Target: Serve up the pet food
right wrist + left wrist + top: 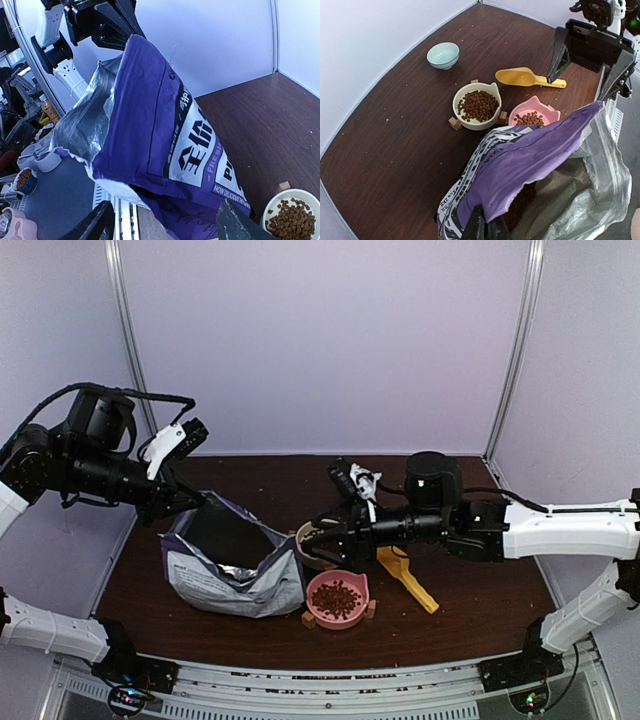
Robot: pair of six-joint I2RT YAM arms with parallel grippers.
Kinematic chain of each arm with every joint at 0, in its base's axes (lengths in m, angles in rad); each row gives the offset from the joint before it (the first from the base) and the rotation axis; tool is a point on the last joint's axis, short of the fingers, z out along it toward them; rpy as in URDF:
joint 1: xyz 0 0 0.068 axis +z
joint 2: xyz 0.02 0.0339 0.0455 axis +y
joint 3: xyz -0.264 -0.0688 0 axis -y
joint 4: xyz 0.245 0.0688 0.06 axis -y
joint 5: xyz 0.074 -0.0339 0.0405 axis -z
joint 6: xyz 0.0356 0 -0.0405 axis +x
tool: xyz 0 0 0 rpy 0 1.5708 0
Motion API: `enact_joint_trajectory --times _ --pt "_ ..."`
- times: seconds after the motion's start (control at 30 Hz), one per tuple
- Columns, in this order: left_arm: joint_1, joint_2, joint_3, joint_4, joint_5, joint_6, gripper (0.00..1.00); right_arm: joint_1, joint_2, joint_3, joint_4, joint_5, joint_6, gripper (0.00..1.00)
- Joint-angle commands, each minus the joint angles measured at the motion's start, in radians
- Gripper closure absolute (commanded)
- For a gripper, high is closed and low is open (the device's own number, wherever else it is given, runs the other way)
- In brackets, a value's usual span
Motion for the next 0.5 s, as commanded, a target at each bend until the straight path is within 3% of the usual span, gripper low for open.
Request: enact_joint_trajectory --times 0.0,0.47 --pt "0.002 -0.018 0.012 0.154 0.020 0.014 1.00 0.029 0.068 0.085 0.072 -0.011 -0.128 0.30" --pt "0.002 -0.030 0.002 0.140 -0.010 -0.008 1.00 0.080 0.147 0.132 0.065 -0.036 -0.322 0.41"
